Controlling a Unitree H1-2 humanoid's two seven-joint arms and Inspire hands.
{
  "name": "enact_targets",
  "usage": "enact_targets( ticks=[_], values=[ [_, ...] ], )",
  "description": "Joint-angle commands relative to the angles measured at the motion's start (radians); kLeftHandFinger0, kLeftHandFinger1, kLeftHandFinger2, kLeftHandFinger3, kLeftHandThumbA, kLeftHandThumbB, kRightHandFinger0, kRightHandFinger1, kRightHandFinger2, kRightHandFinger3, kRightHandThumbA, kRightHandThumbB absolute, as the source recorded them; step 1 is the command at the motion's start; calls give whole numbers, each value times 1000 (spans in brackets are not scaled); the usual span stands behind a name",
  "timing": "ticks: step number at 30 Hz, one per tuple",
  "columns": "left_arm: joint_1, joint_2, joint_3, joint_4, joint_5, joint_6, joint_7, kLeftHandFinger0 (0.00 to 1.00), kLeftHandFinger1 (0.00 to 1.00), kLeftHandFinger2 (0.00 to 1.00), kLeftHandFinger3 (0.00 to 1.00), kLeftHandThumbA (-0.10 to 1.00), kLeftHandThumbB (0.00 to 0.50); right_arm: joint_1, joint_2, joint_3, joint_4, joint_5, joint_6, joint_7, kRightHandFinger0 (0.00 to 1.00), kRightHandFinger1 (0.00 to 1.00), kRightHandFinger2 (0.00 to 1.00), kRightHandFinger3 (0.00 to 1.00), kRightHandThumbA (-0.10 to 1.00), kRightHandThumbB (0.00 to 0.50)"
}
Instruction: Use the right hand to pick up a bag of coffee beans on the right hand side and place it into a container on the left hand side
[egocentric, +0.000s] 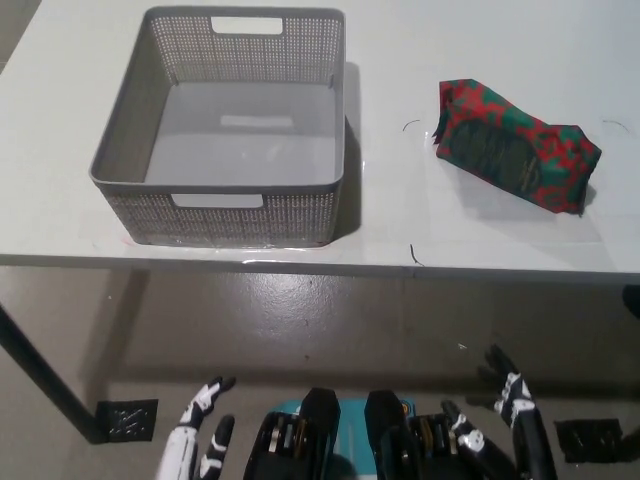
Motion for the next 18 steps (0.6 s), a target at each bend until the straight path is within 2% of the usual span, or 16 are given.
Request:
enact_targets(
  ticks=[1, 3, 6, 7, 8, 10, 13, 14, 16, 17, 18],
  values=[
    [-1, 7, 6, -34, -20, -42, 1, 1000, 1000, 1000, 1000, 1000, 255, -45, -32, -12, -100, -33, -35, 13, 721, 919, 990, 1000, 876, 500],
    [8, 8, 5, -38, -24, -50, -1, 1000, 1000, 1000, 1000, 1000, 285, -59, -47, -20, -141, -14, -17, 26, 724, 923, 1000, 1000, 846, 500],
    [36, 18, -3, -36, -16, -78, 0, 1000, 1000, 1000, 1000, 1000, 312, -80, -73, -34, -212, -33, 15, 29, 724, 947, 1000, 1000, 872, 500],
    [41, 19, -2, -37, -21, -82, -1, 1000, 1000, 1000, 1000, 1000, 334, -97, -78, -43, -245, -47, 38, 27, 790, 984, 1000, 1000, 906, 500],
    [45, 20, -2, -38, -25, -84, -2, 1000, 1000, 1000, 1000, 1000, 336, -115, -85, -50, -271, -54, 57, 27, 819, 1000, 1000, 1000, 913, 500],
    [56, 29, -1, -37, -23, -98, -3, 1000, 1000, 1000, 1000, 1000, 366, -158, -103, -62, -311, -65, 82, 35, 936, 1000, 1000, 1000, 926, 500],
    [74, 40, 5, -35, -21, -116, 1, 1000, 1000, 1000, 1000, 1000, 400, -218, -122, -69, -357, -94, 143, 50, 877, 1000, 1000, 1000, 970, 500],
    [82, 43, 8, -35, -25, -118, 1, 1000, 1000, 1000, 1000, 1000, 418, -239, -127, -71, -371, -77, 168, 62, 912, 1000, 1000, 1000, 954, 500],
    [100, 48, 10, -35, -32, -125, 3, 1000, 1000, 1000, 1000, 1000, 455, -300, -153, -77, -404, -122, 242, 84, 937, 1000, 1000, 1000, 1000, 500],
    [109, 50, 10, -41, -30, -122, 1, 1000, 1000, 1000, 1000, 1000, 474, -342, -166, -85, -420, -140, 281, 94, 1000, 1000, 1000, 1000, 1000, 500],
    [115, 51, 12, -43, -30, -121, 1, 1000, 1000, 1000, 1000, 1000, 479, -357, -169, -84, -420, -147, 293, 96, 1000, 1000, 1000, 1000, 1000, 500]
  ],
)
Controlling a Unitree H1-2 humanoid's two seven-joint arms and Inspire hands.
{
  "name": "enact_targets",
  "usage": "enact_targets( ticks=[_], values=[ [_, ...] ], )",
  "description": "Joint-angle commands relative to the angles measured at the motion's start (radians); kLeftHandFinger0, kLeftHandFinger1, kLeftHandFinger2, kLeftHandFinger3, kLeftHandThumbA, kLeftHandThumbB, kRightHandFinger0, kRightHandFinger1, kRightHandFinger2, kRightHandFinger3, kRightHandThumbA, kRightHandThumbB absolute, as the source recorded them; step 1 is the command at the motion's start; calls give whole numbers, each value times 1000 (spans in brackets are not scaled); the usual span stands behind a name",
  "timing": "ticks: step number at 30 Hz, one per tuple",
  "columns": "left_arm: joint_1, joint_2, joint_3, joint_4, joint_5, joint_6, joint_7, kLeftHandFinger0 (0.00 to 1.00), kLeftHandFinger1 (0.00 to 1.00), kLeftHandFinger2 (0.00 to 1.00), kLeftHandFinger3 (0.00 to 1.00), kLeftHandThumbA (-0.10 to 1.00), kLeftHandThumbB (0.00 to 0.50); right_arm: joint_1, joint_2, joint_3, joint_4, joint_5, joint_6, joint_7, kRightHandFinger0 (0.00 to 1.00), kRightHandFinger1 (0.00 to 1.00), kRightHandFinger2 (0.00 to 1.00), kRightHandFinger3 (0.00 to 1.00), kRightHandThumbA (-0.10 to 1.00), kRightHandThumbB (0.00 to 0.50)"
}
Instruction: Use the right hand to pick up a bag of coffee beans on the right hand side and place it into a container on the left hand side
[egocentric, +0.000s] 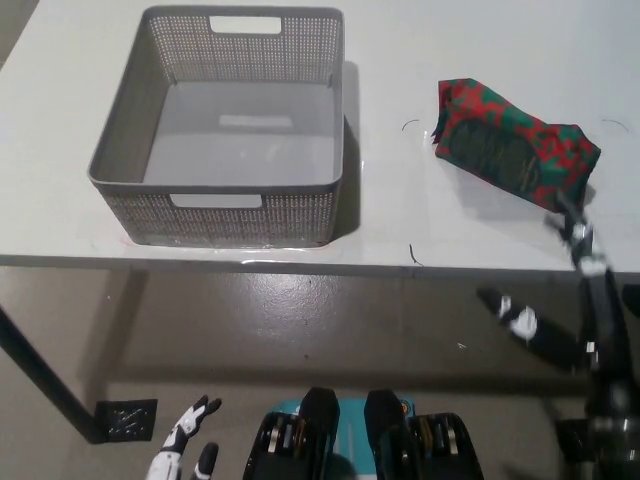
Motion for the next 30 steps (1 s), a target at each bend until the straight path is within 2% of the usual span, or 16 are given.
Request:
enact_targets(
  ticks=[1, 6, 7, 8, 12, 14, 23, 30],
  values=[
    [36, 13, 6, -38, 0, -55, 5, 1000, 1000, 1000, 1000, 1000, 499, -154, -58, -23, -85, -98, 208, 79, 1000, 1000, 1000, 1000, 1000, 500],
    [60, 23, 13, -10, 12, -94, 22, 1000, 1000, 1000, 1000, 1000, 500, -319, -129, 8, -135, -213, 400, 191, 1000, 1000, 1000, 1000, 1000, 500],
    [68, 23, 13, -12, 11, -92, 20, 1000, 1000, 1000, 1000, 1000, 500, -372, -140, 26, -166, -254, 478, 242, 1000, 1000, 1000, 1000, 1000, 500],
    [77, 23, 13, -11, 11, -95, 22, 1000, 1000, 1000, 1000, 1000, 500, -381, -140, 35, -170, -260, 493, 253, 1000, 1000, 1000, 1000, 1000, 500],
    [113, 27, 15, -24, 24, -103, 28, 1000, 1000, 1000, 1000, 1000, 500, -565, -187, 113, -119, -416, 628, 386, 1000, 1000, 1000, 1000, 876, 481],
    [121, 32, 18, -21, 13, -114, 25, 1000, 1000, 1000, 1000, 1000, 500, -653, -211, 136, -19, -437, 652, 404, 1000, 1000, 1000, 1000, 825, 500],
    [167, 36, 18, -14, -20, -147, 21, 1000, 1000, 1000, 1000, 1000, 500, -874, -249, 222, 427, -379, 610, 393, 1000, 1000, 1000, 1000, 791, 500],
    [175, 37, 25, -40, -21, -152, 19, 1000, 1000, 1000, 1000, 1000, 500, -1029, -222, 280, 811, -357, 545, 326, 1000, 1000, 1000, 1000, 770, 500]
  ],
)
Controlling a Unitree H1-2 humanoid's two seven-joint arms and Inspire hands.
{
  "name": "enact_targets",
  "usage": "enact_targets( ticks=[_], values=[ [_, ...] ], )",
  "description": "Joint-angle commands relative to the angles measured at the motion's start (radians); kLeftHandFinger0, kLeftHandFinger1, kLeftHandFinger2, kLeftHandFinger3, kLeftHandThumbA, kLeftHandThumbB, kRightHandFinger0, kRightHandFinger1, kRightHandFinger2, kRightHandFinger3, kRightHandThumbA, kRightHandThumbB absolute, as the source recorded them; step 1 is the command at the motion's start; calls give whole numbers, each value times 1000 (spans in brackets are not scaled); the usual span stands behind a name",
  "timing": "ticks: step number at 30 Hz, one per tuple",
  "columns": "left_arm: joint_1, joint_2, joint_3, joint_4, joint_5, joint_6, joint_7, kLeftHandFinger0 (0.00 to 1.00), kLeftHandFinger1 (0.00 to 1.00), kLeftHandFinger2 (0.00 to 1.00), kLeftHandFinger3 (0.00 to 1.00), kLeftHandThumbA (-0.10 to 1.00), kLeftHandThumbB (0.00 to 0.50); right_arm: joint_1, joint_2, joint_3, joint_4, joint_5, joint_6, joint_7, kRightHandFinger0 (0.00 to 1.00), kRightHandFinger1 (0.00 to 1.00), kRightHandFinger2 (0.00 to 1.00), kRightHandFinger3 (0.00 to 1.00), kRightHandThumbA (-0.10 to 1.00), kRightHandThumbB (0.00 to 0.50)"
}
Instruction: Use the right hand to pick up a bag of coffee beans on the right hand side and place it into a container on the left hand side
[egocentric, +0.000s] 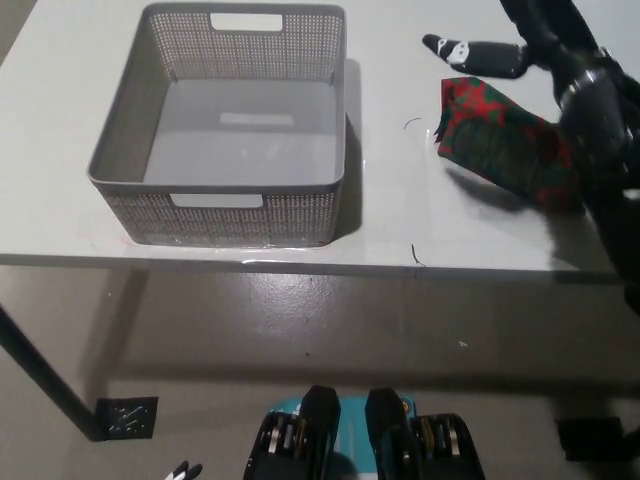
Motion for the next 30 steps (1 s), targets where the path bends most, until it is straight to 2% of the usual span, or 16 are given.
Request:
enact_targets(
  ticks=[1, 8, 13, 14, 16, 19, 25, 27, 30],
  values=[
    [30, 11, 15, -44, -22, -96, 16, 1000, 1000, 1000, 1000, 1000, 500, -181, -11, 38, 211, -50, 32, 19, 1000, 1000, 1000, 1000, 769, 500],
    [56, 8, 15, -50, -58, -114, 5, 1000, 1000, 1000, 1000, 1000, 500, -225, 17, 86, 481, -40, -3, -25, 1000, 1000, 1000, 1000, 748, 487],
    [85, 8, 14, -61, -56, -142, 8, 1000, 1000, 1000, 1000, 1000, 500, -233, 19, 98, 621, -26, -41, -43, 1000, 1000, 1000, 1000, 750, 500],
    [90, 8, 16, -68, -54, -141, 9, 1000, 1000, 1000, 1000, 1000, 499, -236, 17, 103, 640, -25, -46, -34, 1000, 1000, 1000, 1000, 738, 482],
    [95, 6, 15, -70, -55, -142, 6, 1000, 1000, 1000, 1000, 1000, 500, -239, 15, 108, 655, -23, -55, -28, 1000, 1000, 1000, 1000, 739, 477],
    [87, 17, 13, -34, -80, -170, -1, 1000, 1000, 1000, 1000, 1000, 500, -238, 9, 106, 671, -8, -69, 1, 1000, 1000, 1000, 1000, 835, 500],
    [83, 25, 0, -29, -86, -173, 1, 1000, 1000, 1000, 1000, 1000, 500, -229, -2, 102, 628, 11, -69, 78, 1000, 1000, 1000, 1000, 834, 500],
    [80, 30, -4, -23, -90, -173, 6, 1000, 1000, 1000, 1000, 1000, 500, -232, -4, 111, 624, 8, -62, 101, 1000, 1000, 1000, 1000, 791, 500],
    [75, 37, -5, -18, -100, -173, 2, 1000, 1000, 1000, 1000, 1000, 500, -236, -7, 117, 630, 8, -59, 116, 1000, 1000, 1000, 1000, 787, 500]
  ],
)
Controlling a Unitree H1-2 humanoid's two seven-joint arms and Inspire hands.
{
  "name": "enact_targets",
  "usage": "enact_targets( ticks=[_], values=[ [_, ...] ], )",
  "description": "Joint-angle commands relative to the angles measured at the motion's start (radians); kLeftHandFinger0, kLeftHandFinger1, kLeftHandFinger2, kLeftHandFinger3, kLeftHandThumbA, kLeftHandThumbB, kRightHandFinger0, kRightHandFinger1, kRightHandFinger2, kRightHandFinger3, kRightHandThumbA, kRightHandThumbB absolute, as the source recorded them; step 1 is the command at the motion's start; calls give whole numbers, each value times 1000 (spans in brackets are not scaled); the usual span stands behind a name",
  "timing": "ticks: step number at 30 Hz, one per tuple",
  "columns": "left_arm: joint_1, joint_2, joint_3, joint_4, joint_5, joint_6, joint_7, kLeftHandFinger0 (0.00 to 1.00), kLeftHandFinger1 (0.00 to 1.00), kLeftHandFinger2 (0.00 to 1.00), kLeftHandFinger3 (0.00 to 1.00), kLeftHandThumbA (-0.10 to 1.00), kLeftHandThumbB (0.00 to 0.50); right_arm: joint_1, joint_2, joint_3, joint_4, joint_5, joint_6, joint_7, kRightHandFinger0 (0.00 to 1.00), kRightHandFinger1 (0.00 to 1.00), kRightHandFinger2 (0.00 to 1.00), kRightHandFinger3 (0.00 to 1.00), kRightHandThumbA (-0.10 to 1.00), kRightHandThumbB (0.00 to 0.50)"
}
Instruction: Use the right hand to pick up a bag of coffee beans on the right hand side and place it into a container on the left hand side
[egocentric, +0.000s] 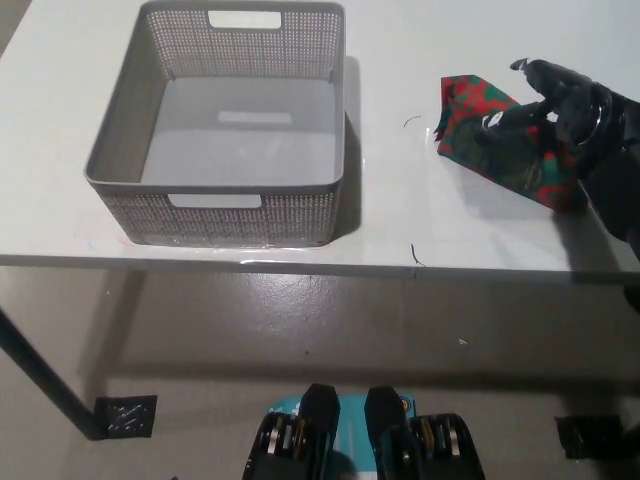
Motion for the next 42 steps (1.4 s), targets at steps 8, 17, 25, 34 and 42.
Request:
enact_targets(
  ticks=[8, 17, 25, 34, 42],
  values=[
    [17, 20, -9, -8, -45, -54, -7, 1000, 1000, 1000, 1000, 1000, 500, -76, -28, -8, 1, 48, -35, 109, 1000, 1000, 1000, 1000, 786, 500],
    [20, 33, -21, -19, -57, -54, 11, 1000, 1000, 1000, 1000, 1000, 499, -74, 13, 53, 133, 9, -74, 112, 1000, 1000, 1000, 1000, 715, 500],
    [29, 42, -19, -56, -70, -54, 13, 1000, 1000, 1000, 1000, 1000, 500, -53, 61, 112, 254, -9, -106, 58, 1000, 1000, 1000, 1000, 725, 500],
    [26, 50, -31, -63, -85, -54, 12, 1000, 1000, 1000, 1000, 1000, 500, -12, 72, 133, 288, -17, -176, -114, 1000, 1000, 1000, 1000, 590, 500],
    [9, 54, -24, -62, -84, -54, 21, 1000, 1000, 1000, 1000, 1000, 495, 17, 69, 51, 275, 32, -275, -432, 0, 167, 390, 327, -100, 182]
  ],
)
